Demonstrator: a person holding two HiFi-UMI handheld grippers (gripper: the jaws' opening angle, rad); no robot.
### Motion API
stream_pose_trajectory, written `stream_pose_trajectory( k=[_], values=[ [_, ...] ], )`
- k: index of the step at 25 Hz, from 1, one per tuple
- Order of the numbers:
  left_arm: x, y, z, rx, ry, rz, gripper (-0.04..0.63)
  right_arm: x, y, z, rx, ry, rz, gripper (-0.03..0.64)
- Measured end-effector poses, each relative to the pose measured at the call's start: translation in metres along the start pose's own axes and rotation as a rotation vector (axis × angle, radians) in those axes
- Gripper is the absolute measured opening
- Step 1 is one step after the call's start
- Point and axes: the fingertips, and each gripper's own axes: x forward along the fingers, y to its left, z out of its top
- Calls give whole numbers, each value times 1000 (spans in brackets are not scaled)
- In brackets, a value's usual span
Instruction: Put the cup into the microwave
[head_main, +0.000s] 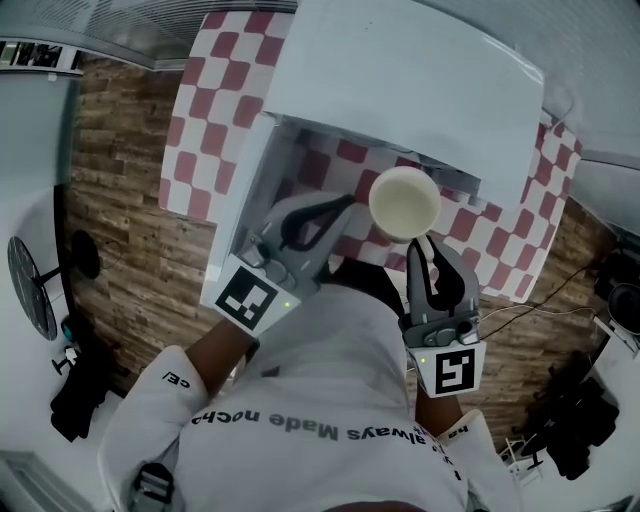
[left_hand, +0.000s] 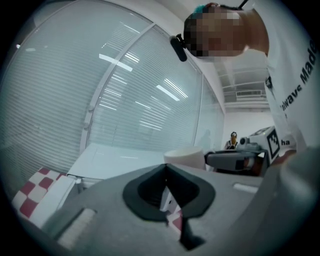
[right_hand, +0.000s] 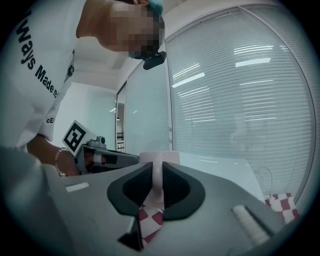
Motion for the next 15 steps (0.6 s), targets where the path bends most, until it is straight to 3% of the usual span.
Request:
stream_pose_trajectory(
  k=[15],
  values=[
    [16,23,-71,3,41,30,4,22,-7,-78,-23,50,-11,38]
  ],
)
